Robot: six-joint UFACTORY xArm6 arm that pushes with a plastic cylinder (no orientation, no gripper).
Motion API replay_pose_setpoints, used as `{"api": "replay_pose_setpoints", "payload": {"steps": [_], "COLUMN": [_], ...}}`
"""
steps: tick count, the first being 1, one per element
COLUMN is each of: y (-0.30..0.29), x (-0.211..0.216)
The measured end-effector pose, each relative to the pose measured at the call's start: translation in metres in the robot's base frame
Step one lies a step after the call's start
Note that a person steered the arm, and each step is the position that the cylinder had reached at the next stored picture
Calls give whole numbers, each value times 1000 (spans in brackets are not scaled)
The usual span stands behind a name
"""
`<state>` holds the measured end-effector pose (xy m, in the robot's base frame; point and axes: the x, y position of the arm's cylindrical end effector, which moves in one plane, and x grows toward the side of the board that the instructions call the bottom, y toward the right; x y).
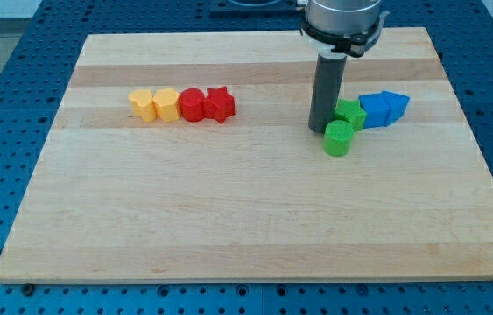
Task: Move your arm closer to the green circle
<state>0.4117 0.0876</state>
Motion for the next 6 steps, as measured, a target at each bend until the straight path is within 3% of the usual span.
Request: {"api": "replay_pose_setpoints", "payload": {"steps": [4,6], "y": [-19,-25], "x": [-14,15]}}
